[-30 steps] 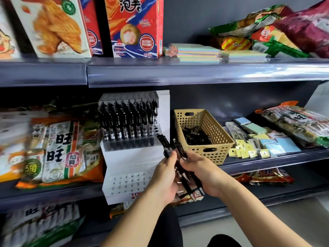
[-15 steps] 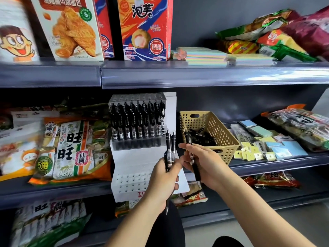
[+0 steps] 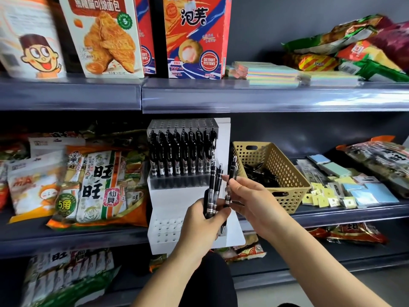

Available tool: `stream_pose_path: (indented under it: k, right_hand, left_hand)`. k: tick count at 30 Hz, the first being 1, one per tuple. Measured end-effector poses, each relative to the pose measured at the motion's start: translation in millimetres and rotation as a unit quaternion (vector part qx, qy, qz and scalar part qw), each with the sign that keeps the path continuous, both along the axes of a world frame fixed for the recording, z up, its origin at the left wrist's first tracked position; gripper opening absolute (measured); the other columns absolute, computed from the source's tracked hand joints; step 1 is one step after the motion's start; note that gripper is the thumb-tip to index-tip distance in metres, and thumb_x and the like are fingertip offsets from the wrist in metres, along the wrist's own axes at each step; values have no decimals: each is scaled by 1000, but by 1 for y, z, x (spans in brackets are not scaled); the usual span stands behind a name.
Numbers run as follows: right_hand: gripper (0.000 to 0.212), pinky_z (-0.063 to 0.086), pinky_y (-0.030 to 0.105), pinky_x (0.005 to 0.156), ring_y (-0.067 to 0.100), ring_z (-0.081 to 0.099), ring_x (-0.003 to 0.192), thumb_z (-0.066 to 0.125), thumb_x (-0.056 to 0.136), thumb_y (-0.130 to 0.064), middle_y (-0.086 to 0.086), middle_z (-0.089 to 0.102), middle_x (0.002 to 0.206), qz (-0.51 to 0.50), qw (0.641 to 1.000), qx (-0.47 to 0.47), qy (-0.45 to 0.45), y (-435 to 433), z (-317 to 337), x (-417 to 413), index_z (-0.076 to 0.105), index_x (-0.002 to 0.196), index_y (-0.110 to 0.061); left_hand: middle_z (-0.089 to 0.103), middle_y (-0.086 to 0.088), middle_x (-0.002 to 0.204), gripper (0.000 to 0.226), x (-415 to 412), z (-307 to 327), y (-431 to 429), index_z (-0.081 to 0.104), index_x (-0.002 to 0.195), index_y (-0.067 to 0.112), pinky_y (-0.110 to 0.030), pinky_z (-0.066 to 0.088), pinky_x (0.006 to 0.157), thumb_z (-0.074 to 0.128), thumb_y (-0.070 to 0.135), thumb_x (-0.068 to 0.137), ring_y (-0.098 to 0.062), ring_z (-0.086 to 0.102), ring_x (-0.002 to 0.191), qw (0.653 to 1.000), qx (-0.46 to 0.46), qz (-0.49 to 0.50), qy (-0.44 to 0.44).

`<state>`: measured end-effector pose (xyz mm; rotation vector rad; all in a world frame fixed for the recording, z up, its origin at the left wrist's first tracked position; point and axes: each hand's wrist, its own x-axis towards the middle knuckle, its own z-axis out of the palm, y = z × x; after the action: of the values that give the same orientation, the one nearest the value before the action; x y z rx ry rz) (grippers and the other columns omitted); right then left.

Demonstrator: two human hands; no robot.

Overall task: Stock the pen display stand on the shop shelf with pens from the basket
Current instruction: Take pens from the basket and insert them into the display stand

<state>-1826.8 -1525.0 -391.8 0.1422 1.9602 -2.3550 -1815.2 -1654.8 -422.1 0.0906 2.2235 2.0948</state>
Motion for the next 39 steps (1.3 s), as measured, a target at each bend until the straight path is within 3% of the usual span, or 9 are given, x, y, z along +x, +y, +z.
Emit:
stream_pose_path:
  k: [3,8,11,16,21,25,29,34,39]
  right_hand:
    - [12,43,27,73,10,59,74,60,89,-18,-2,64,77,-23,999,45,12,-2,1,-3,59,78,-16]
    - [6,50,26,67,11,61,70,57,90,-9,3,63,77,-104,987,85,92,-3,25,-23,57,85,-6]
    - [5,55,19,61,6,63,59,58,90,-5,4,61,74,-196,970,55,131,4,44,-46,56,91,-1]
    - [8,53,20,65,15,64,72,61,89,-10,9,64,83,-273,945,84,160,6,51,-83,54,87,-8]
    - [11,58,35,73,29,68,83,65,87,-15,14,67,89,-252,929,196,189,-6,42,-104,55,83,-12]
    - [20,54,49,77,30,66,83,70,83,-21,10,67,84,-230,914,284,179,-12,36,-110,52,74,-21]
    - [18,54,46,78,28,65,81,72,81,-16,9,69,83,-194,904,345,164,-15,30,-112,56,73,-18]
    - [8,48,30,73,18,59,75,67,83,-14,5,64,78,-168,892,392,152,-17,21,-110,63,85,-8]
    - [9,48,32,76,21,60,79,66,85,-16,5,63,79,-161,891,398,148,-18,20,-109,60,82,-11]
  left_hand:
    - [56,11,60,6,-3,-1,-5,65,90,21,-21,37,49,67,22,85,-6,47,50,1000,0,12,-1]
    - [60,10,68,10,-9,-4,-16,64,93,22,-24,44,56,66,28,86,-5,52,58,998,21,54,1]
    - [56,13,67,14,-13,-7,-25,63,92,24,-27,46,62,64,36,85,-8,53,65,997,32,72,8]
    - [50,17,49,18,-16,-12,-37,60,87,23,-30,46,59,60,41,86,-5,48,53,997,39,70,10]
    - [50,9,55,20,-19,-15,-45,59,86,22,-29,46,57,58,42,87,-8,50,53,996,36,81,11]
    - [52,3,58,21,-22,-17,-50,58,87,20,-25,43,53,58,41,89,-9,51,50,996,30,85,3]
    - [53,2,57,17,-26,-19,-52,57,83,20,-24,42,52,58,36,91,-10,52,48,996,26,85,1]
    - [53,3,56,16,-25,-19,-52,58,83,19,-22,44,51,59,33,90,-9,52,48,995,40,88,-9]
    - [53,3,57,17,-24,-16,-52,58,83,19,-25,45,54,59,34,90,-9,52,46,995,36,91,-11]
